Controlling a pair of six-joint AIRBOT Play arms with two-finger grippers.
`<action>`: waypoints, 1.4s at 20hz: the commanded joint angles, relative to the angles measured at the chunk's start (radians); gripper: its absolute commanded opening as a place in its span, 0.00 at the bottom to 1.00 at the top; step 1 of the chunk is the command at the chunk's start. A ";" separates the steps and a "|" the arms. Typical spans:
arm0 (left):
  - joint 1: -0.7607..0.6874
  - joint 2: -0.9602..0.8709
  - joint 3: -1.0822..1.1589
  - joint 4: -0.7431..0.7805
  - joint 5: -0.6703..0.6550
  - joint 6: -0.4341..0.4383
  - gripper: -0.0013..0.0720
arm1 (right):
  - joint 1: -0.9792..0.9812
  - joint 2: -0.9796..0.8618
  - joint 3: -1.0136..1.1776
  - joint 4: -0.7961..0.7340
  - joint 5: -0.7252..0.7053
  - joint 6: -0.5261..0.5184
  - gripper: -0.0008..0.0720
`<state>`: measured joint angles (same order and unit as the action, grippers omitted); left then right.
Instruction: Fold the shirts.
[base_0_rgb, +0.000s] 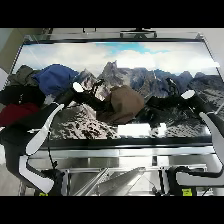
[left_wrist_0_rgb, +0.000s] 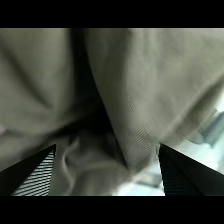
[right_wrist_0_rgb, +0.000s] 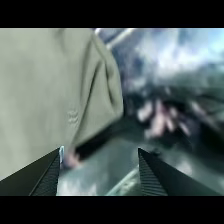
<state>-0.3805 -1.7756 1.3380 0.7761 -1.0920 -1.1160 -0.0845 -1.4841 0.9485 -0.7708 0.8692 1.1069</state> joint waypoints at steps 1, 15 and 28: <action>-0.034 -0.042 -0.018 -0.030 0.076 0.019 0.97 | 0.001 -0.153 0.083 0.155 0.052 -0.110 0.72; -0.024 -0.047 0.227 -0.118 -0.162 0.037 0.04 | -0.020 -0.178 0.191 0.369 0.294 -0.270 0.04; 0.068 0.415 0.570 -0.108 -0.346 -0.097 0.04 | -0.227 0.599 0.475 0.416 0.499 -0.229 0.04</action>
<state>-0.3080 -1.4559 1.9205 0.6571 -1.4162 -1.1995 -0.3130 -1.0267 1.4101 -0.2886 1.3632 0.8623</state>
